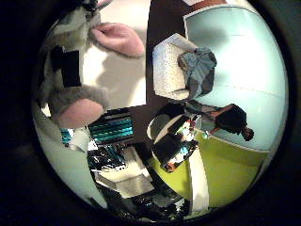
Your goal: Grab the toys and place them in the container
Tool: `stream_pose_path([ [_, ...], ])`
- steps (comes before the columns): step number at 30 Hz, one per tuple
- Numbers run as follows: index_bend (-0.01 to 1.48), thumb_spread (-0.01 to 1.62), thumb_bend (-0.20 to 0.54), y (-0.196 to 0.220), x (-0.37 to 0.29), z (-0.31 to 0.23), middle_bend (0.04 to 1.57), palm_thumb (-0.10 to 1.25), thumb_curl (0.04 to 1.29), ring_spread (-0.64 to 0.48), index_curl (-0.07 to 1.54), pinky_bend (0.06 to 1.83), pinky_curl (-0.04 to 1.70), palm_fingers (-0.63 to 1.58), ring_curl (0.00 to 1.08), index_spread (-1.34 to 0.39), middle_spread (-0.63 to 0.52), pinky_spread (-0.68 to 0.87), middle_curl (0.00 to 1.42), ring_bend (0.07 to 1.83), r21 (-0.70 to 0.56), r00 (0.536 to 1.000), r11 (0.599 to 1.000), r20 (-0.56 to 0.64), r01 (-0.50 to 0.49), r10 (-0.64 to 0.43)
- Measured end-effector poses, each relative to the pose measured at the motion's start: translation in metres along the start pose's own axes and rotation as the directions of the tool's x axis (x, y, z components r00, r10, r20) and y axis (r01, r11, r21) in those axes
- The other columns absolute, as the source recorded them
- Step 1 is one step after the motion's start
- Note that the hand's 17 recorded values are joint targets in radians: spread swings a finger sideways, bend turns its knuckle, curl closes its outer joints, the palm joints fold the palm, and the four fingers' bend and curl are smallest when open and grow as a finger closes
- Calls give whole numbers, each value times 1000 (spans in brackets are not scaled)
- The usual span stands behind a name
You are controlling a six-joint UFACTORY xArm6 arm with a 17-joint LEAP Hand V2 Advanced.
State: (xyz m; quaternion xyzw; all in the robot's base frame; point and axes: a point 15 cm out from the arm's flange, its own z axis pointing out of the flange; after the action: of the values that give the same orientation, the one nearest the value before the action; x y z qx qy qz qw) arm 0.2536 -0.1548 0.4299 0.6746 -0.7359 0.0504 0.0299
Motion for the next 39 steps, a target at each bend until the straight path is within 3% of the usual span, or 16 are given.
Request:
stream_pose_path([
  [9, 1030, 847, -17, -1, -47, -98, 1300, 1069, 786, -262, 1008, 1237, 1075, 993, 849, -278, -170, -201, 892, 1329, 128, 995, 988, 32, 91, -96],
  [21, 999, 827, -17, -18, -150, -166, 1276, 1043, 805, -270, 1024, 1200, 1119, 1013, 879, -285, -172, -212, 900, 1287, 253, 962, 941, 93, 226, -256],
  [30, 978, 830, -17, -10, -231, -193, 1258, 1033, 807, -276, 1034, 1175, 1140, 1027, 897, -290, -175, -219, 908, 1262, 308, 912, 891, 134, 333, -388],
  [39, 964, 831, -16, -5, -307, -187, 1237, 1035, 808, -281, 1041, 1151, 1155, 1043, 912, -292, -178, -226, 917, 1237, 297, 857, 850, 151, 435, -492],
])
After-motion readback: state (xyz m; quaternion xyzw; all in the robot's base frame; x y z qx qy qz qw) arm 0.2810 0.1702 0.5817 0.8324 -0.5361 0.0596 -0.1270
